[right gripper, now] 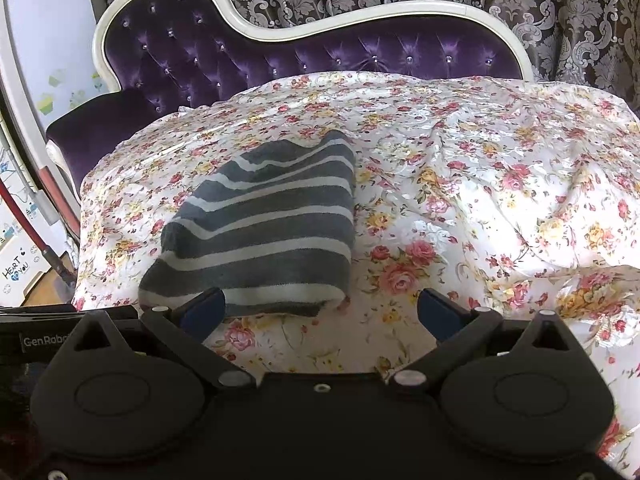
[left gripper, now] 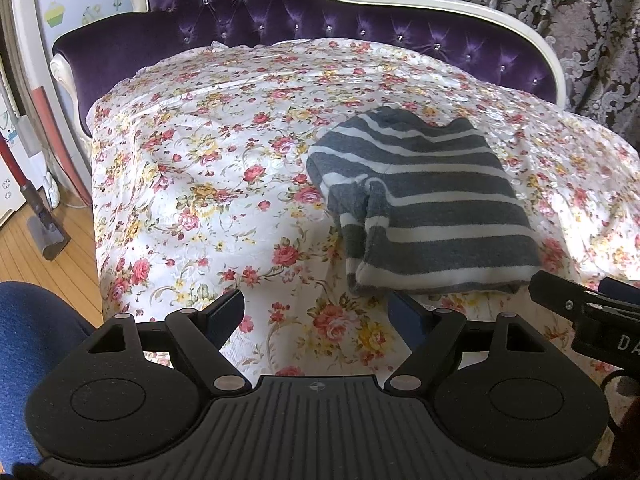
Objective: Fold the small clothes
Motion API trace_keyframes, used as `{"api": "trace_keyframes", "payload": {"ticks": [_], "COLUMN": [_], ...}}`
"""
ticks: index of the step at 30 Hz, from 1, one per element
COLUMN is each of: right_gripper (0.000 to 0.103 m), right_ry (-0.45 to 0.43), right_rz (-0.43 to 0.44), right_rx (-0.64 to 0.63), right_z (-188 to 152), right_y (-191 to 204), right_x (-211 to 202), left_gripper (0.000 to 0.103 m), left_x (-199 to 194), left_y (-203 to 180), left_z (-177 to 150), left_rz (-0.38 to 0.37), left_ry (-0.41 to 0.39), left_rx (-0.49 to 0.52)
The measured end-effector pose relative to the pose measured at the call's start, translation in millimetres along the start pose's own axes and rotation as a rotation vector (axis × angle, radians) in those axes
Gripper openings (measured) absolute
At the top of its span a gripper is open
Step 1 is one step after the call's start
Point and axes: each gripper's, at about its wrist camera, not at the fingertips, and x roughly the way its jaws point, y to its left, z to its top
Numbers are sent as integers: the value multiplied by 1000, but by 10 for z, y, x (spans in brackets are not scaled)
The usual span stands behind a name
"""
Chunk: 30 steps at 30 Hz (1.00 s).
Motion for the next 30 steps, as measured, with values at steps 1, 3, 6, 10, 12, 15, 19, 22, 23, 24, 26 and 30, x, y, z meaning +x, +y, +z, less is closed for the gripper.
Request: {"api": "trace_keyframes", "payload": {"ticks": [1, 3, 6, 10, 12, 15, 19, 22, 23, 24, 26, 30], "right_gripper": [102, 102, 102, 102, 102, 102, 102, 102, 102, 102, 102, 102], "right_ry": [0, 0, 1, 4, 6, 7, 7, 9, 10, 10, 10, 10], "right_rz": [0, 1, 4, 5, 5, 6, 6, 7, 7, 7, 7, 7], "right_rx": [0, 0, -3, -7, -8, -8, -8, -8, -8, -7, -7, -9], "right_z": [-3, -3, 5, 9, 10, 13, 13, 12, 11, 10, 10, 14], "right_y": [3, 7, 22, 43, 44, 37, 37, 37, 39, 40, 42, 37], "right_x": [3, 7, 11, 20, 28, 31, 32, 42, 47, 50, 51, 49], "left_gripper": [78, 78, 78, 78, 78, 78, 78, 78, 78, 78, 78, 78], "left_x": [2, 3, 2, 6, 7, 12, 14, 24, 28, 32, 39, 41], "left_y": [1, 0, -1, 5, 5, 16, 12, 7, 6, 5, 1, 1], "left_z": [0, 0, 0, 0, 0, -1, -2, 1, 0, -1, 1, 0], "left_rz": [0, 1, 0, -2, -1, -1, -2, -4, -5, -5, -5, -5], "left_ry": [0, 0, 0, 2, 2, 2, 2, 5, 6, 7, 8, 8], "left_rx": [0, 1, -2, -3, -3, -5, -4, -3, -3, -3, -3, -3]}}
